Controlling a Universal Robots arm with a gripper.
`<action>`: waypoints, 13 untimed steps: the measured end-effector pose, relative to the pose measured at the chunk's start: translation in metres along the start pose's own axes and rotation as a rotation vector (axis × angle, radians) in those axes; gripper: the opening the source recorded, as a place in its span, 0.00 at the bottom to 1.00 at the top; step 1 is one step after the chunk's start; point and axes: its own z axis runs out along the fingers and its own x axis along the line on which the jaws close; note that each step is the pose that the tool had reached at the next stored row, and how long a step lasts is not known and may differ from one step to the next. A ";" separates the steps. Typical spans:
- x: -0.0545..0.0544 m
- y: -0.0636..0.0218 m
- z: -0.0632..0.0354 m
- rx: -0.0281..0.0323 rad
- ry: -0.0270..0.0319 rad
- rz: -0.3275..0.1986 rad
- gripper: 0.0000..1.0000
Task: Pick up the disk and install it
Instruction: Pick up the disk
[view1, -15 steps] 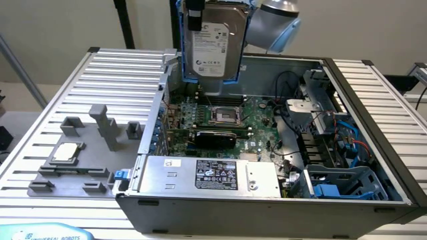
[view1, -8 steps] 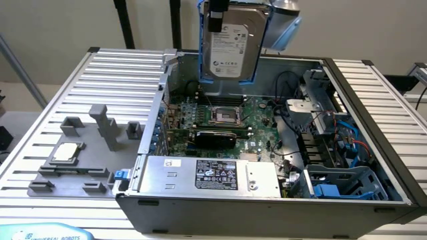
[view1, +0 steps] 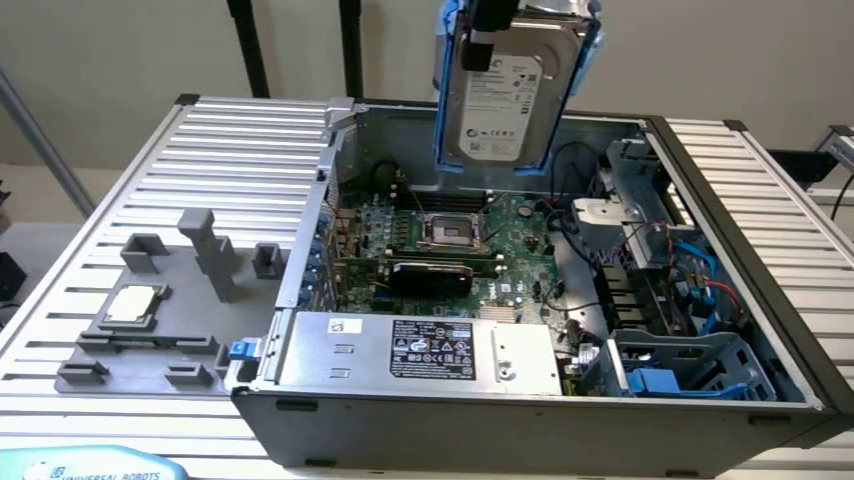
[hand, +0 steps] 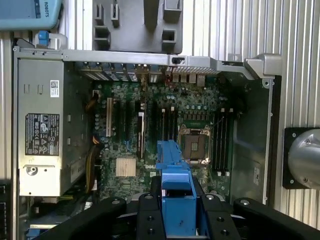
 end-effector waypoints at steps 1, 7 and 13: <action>0.002 -0.0046 -0.0003 0.0000 0.0000 0.000 0.33; 0.015 -0.0256 -0.0016 -0.0002 -0.0002 0.000 0.33; 0.031 -0.0404 -0.0030 -0.0006 -0.0001 0.000 0.33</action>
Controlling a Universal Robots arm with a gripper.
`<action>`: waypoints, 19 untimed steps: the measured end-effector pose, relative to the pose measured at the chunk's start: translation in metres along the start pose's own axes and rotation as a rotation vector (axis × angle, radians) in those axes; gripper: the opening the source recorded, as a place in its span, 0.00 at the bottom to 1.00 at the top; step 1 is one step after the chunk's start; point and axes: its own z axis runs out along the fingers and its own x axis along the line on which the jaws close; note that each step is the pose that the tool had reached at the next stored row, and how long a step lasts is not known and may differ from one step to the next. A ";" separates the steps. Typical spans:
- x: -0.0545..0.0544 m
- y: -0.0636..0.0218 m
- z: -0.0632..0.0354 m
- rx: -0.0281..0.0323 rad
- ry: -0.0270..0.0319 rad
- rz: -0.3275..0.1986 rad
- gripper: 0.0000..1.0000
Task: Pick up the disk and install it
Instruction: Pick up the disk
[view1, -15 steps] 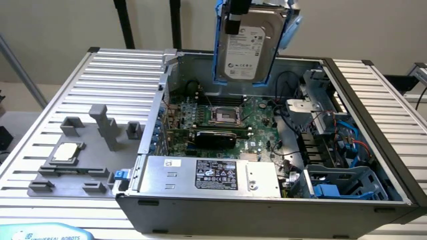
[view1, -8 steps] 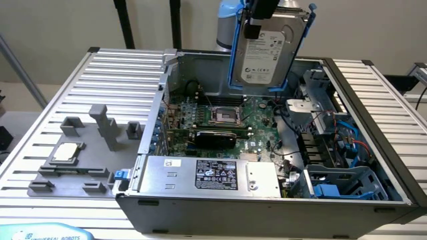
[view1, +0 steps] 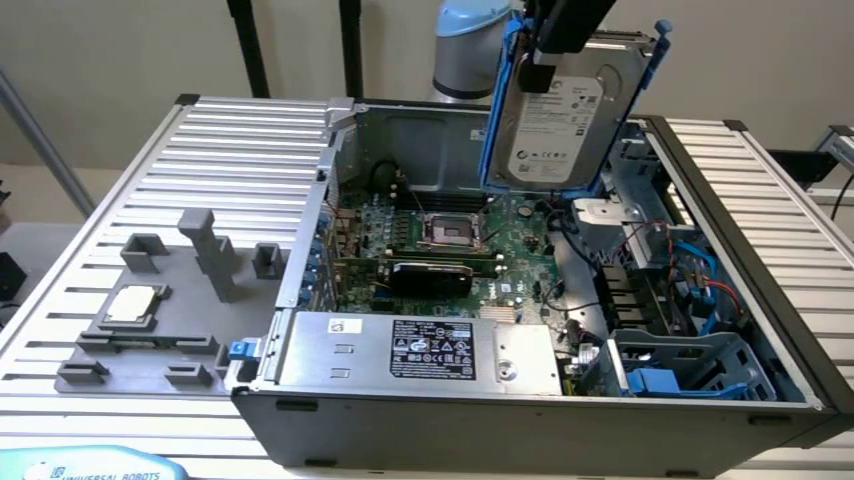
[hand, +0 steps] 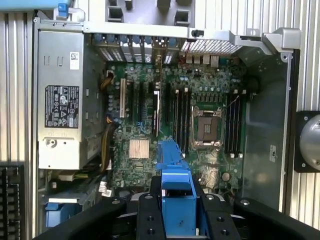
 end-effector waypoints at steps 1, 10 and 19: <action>0.003 -0.0025 -0.0002 -0.0001 0.0000 0.000 0.33; 0.027 -0.0220 -0.0023 -0.0025 0.0000 0.000 0.33; 0.050 -0.0428 -0.0043 -0.0068 0.0000 0.000 0.33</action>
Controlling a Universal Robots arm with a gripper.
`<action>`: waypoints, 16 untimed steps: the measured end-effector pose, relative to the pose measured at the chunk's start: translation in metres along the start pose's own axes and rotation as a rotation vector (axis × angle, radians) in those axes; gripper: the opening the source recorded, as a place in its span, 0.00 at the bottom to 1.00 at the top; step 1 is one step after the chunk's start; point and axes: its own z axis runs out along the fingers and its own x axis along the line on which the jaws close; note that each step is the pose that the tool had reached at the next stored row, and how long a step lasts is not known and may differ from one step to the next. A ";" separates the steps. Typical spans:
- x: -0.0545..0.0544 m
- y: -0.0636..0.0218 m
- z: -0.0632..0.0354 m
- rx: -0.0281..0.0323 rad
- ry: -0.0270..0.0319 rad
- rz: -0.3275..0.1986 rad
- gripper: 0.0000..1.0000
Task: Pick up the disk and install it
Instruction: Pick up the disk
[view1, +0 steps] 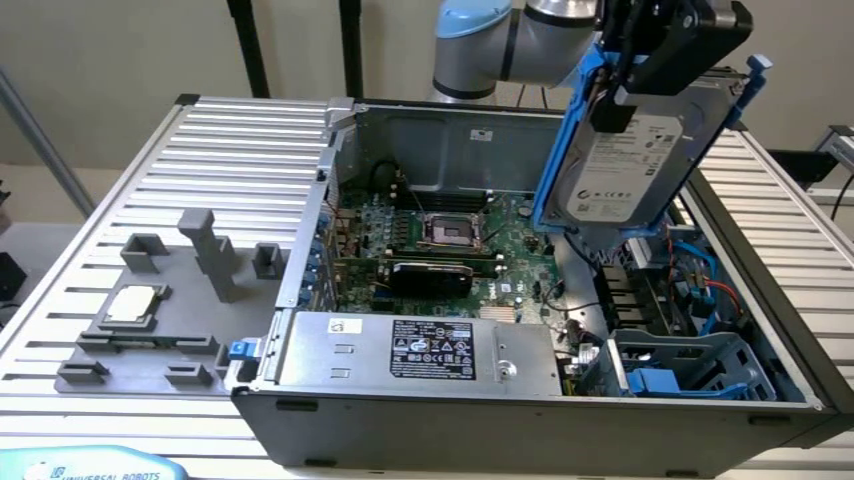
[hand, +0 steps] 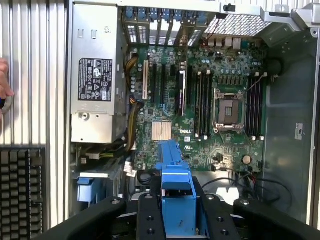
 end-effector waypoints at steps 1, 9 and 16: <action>0.003 -0.0021 -0.0002 -0.0008 0.0000 0.000 0.33; 0.028 -0.0143 -0.0062 -0.0078 -0.0001 0.001 0.33; 0.043 -0.0309 -0.0120 -0.0103 -0.0002 0.001 0.33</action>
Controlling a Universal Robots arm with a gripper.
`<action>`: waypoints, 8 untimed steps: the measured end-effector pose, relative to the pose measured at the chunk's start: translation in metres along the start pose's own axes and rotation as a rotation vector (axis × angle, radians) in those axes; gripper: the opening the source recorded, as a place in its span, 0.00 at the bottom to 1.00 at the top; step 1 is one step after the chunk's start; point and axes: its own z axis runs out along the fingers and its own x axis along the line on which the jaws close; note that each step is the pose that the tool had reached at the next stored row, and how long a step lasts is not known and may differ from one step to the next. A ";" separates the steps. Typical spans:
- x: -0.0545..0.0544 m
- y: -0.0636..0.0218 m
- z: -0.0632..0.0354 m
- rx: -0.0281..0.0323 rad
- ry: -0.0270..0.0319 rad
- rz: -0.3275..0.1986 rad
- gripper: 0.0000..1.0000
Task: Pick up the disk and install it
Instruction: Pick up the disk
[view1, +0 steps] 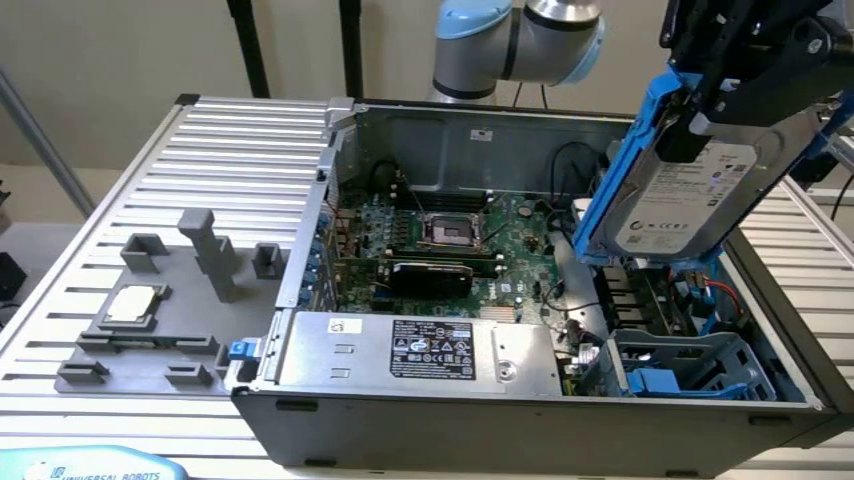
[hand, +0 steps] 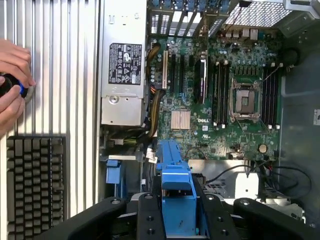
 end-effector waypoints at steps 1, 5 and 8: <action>0.002 -0.0026 -0.0004 -0.0006 0.0000 0.000 0.33; 0.012 -0.0123 -0.0014 -0.0037 0.0000 0.000 0.33; 0.020 -0.0188 -0.0022 -0.0067 -0.0001 0.000 0.33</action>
